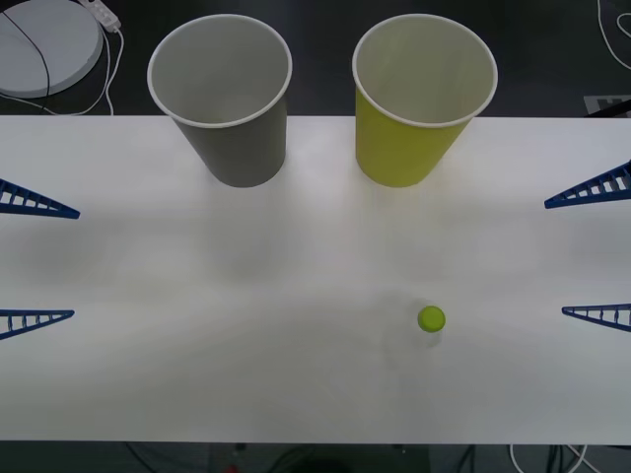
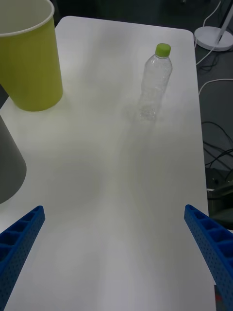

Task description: Put the can into the green bin and the plastic bottle into the gray bin

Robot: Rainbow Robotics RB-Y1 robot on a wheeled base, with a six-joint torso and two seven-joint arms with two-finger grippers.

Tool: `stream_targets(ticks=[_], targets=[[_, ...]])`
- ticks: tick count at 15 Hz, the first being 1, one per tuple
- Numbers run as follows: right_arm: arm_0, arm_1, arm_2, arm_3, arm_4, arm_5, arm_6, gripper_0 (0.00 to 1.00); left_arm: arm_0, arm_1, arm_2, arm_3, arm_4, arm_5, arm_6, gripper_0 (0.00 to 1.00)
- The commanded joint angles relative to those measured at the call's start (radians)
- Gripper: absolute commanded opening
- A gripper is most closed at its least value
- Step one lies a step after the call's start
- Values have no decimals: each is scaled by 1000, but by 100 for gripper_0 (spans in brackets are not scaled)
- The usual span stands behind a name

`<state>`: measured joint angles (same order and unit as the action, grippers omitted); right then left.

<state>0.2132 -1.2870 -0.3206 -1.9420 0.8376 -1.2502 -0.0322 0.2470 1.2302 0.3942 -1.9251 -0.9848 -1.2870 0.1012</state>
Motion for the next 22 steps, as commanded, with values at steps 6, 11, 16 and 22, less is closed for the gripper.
stream_targets(ticks=[6, 11, 16, 22], targets=[[17, 17, 5, 3, -31, -8, 6, 100, 0, 0, 0, 0, 0, 0, 0, 100], [26, 25, 5, 12, -34, -8, 20, 100, 0, 0, 0, 0, 0, 0, 0, 100], [64, 67, 5, 58, -32, -8, 97, 100, 0, 0, 0, 0, 0, 0, 0, 100], [81, 127, 60, 181, -32, -37, 302, 100, 0, 0, 0, 0, 0, 0, 0, 100]])
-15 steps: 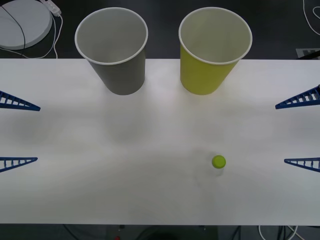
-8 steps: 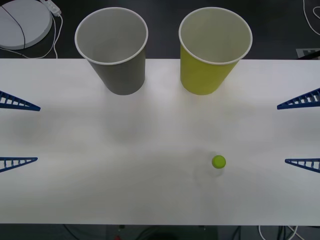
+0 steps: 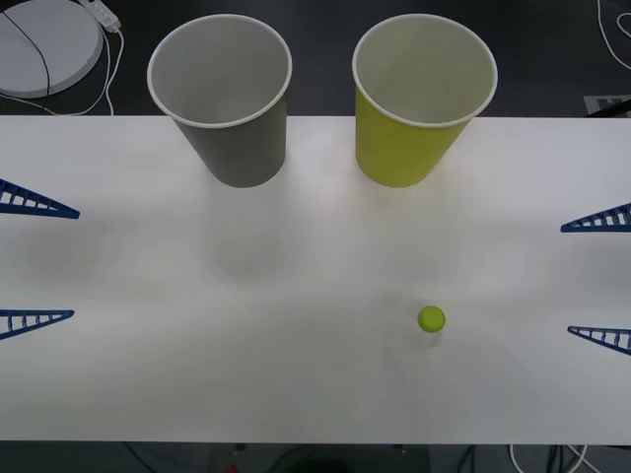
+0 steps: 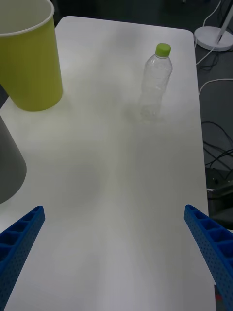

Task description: Put the can into the green bin and the plastic bottle into the gray bin

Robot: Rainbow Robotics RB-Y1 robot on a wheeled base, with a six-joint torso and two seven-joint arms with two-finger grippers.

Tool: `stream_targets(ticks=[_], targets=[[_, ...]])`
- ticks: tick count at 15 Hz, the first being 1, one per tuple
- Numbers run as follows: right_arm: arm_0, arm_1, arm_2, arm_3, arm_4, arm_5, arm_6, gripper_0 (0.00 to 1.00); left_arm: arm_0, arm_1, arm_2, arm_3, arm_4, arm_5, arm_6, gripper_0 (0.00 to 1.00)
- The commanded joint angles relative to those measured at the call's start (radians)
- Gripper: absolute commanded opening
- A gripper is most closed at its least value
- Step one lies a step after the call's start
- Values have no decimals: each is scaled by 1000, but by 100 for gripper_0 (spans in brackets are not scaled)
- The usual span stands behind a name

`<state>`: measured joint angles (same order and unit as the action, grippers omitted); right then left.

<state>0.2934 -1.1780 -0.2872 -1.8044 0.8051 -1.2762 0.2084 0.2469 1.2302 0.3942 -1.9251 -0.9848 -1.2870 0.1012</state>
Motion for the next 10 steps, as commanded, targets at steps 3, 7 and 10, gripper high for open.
stream_targets(ticks=[3, 7, 10], targets=[[0, 47, 71, 100, 0, -28, 106, 100, 0, 0, 0, 0, 0, 0, 0, 100], [0, 98, 132, 160, 2, -31, 140, 100, 0, 0, 0, 0, 0, 0, 0, 100], [-10, 136, 177, 223, 2, -26, 161, 100, 0, 0, 0, 0, 0, 0, 0, 100]])
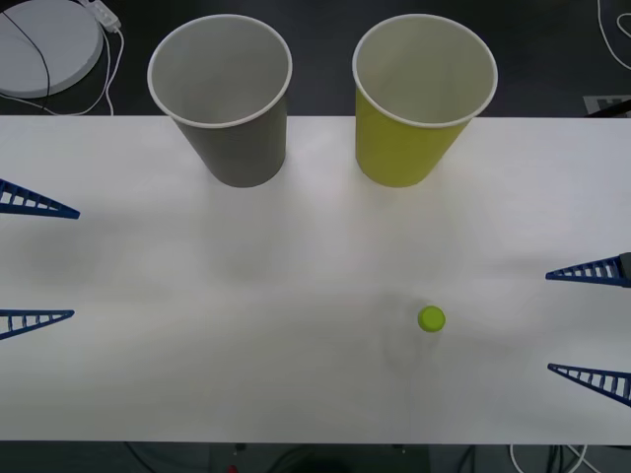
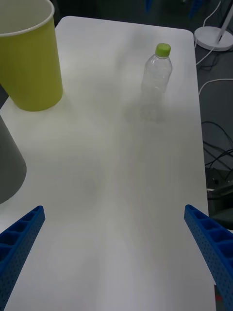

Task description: Put the can into the green bin and the plastic bottle into the gray bin

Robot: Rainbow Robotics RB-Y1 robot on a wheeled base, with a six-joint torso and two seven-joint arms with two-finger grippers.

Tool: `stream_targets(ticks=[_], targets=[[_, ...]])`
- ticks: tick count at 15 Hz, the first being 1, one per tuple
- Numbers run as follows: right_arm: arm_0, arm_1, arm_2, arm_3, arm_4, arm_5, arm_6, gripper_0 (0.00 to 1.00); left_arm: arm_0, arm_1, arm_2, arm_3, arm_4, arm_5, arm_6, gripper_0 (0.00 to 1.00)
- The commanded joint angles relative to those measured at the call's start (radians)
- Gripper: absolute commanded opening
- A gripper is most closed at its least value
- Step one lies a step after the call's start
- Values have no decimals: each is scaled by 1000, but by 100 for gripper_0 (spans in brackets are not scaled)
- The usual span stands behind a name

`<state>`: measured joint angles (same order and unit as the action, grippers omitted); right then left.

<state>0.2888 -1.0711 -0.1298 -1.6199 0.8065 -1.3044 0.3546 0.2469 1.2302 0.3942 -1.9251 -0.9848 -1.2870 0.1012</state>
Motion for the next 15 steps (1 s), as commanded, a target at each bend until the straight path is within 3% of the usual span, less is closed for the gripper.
stream_targets(ticks=[1, 8, 15], targets=[[-10, 49, 21, 49, 17, 2, 23, 100, 0, 0, 0, 0, 0, 0, 0, 100], [-59, 168, 25, 106, 128, 24, 63, 100, 0, 0, 0, 0, 0, 0, 0, 100], [-120, 189, 173, 110, 122, 108, 119, 100, 0, 0, 0, 0, 0, 0, 0, 100]])
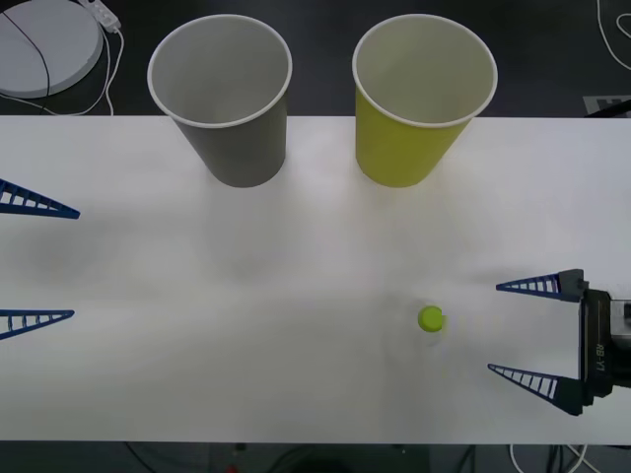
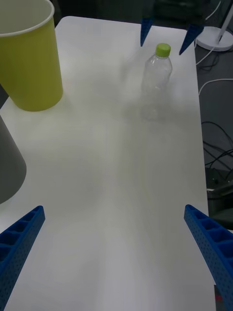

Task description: Put the can into the green bin and the plastic bottle into the gray bin

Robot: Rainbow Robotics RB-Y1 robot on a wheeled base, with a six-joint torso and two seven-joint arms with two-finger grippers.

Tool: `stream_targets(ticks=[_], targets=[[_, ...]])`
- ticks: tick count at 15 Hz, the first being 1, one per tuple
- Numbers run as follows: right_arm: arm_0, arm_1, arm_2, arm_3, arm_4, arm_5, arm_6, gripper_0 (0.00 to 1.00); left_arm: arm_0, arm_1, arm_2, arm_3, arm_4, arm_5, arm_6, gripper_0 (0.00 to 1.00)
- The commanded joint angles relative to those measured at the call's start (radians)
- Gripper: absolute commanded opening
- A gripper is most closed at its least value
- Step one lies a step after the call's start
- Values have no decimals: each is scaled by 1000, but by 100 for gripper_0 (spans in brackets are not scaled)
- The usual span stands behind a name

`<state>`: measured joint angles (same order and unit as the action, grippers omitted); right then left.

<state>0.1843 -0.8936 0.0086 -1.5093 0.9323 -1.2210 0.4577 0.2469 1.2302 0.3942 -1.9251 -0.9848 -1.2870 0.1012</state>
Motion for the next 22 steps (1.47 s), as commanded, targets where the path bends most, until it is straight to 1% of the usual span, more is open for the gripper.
stream_targets(ticks=[1, 9, 14, 22], targets=[[-22, 22, 42, 0, -4, 29, 22, 100, 0, 0, 0, 0, 0, 0, 0, 100], [-79, 61, 151, 1, -7, 80, 39, 100, 0, 0, 0, 0, 0, 0, 0, 100], [-126, 62, 260, 1, -52, 141, 65, 100, 0, 0, 0, 0, 0, 0, 0, 100], [-169, 93, 312, 1, -53, 167, 95, 100, 0, 0, 0, 0, 0, 0, 0, 100]])
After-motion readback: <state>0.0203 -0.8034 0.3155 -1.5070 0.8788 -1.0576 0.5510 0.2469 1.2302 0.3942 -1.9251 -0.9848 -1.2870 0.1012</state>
